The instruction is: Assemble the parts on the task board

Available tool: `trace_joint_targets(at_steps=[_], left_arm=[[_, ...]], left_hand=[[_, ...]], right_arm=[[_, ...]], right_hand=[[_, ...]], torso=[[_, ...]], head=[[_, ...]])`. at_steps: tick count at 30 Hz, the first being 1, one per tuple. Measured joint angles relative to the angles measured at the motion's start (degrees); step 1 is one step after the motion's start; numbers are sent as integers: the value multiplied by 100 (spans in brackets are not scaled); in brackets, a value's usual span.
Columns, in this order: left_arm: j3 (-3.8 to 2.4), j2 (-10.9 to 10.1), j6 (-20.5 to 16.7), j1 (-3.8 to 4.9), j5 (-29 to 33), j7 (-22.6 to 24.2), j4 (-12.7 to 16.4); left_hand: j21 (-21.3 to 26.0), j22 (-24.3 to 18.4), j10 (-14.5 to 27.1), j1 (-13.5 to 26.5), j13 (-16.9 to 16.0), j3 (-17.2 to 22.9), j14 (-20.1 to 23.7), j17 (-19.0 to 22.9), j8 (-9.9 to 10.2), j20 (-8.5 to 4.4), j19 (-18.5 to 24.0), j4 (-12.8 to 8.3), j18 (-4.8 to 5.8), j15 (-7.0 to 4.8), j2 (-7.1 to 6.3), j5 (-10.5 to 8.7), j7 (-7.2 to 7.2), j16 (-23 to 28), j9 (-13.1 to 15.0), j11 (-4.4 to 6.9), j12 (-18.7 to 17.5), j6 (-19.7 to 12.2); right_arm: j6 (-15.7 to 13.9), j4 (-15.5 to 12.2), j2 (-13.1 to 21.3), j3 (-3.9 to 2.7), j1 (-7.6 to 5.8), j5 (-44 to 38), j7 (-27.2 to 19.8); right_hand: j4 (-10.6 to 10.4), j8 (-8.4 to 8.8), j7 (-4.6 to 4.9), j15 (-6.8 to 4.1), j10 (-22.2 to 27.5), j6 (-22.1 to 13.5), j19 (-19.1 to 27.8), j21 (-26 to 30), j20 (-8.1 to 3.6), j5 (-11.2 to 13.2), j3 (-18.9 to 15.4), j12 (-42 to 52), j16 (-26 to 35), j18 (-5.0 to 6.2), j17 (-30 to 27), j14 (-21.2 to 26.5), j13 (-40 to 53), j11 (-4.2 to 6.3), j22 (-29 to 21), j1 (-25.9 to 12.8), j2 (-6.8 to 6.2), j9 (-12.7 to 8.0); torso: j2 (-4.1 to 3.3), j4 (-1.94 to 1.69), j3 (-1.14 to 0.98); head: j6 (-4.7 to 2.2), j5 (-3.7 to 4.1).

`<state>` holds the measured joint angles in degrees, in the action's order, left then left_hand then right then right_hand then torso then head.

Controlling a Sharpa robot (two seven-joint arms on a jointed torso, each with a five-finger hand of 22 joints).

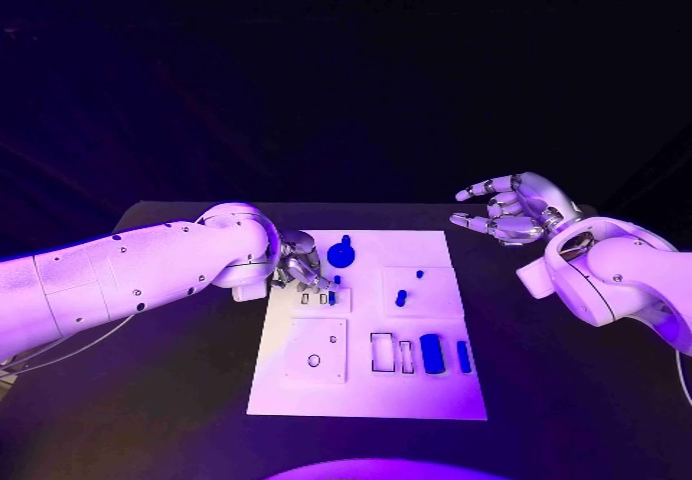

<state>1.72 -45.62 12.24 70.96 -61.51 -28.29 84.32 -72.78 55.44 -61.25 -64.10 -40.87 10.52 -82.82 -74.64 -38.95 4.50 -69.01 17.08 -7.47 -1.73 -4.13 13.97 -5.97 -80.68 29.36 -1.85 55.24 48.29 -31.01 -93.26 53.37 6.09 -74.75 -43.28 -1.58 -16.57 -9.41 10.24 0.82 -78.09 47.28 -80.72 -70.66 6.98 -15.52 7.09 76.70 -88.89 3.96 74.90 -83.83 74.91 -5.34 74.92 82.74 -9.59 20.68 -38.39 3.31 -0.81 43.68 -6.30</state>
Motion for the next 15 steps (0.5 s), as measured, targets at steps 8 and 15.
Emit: trace_joint_targets(at_steps=[8, 15], left_arm=[[5, 31, 110, 1, 3, -25, 9], [51, 104, 165, 3, 11, -36, -14]], left_hand=[[-21, 14, 0, 29, -14, -16, 0, 1, 0, 0, 0, -17, 0, 0, 29, 0, 5, 0, 33, 0, 31, -5], [-21, 21, 1, 29, -19, -16, 0, 1, -27, 0, 0, -17, -1, 0, 29, 0, 5, 0, 46, -1, 31, -5]], right_arm=[[11, 48, -30, 0, -1, 13, 7], [17, 62, -72, 0, -1, -60, 13]], right_hand=[[6, 0, 0, 0, 0, 0, 0, 0, 0, 0, 6, 0, 0, 0, 0, 0, 0, 0, 0, 0, 0, 0], [6, 0, 0, 0, 0, 0, 0, 0, 0, 0, 6, 0, 0, 0, 5, 0, 0, 0, -1, 0, 0, 0]], torso=[[-1, -5, 1], [-3, -8, -2]], head=[[16, 14], [16, 26]])
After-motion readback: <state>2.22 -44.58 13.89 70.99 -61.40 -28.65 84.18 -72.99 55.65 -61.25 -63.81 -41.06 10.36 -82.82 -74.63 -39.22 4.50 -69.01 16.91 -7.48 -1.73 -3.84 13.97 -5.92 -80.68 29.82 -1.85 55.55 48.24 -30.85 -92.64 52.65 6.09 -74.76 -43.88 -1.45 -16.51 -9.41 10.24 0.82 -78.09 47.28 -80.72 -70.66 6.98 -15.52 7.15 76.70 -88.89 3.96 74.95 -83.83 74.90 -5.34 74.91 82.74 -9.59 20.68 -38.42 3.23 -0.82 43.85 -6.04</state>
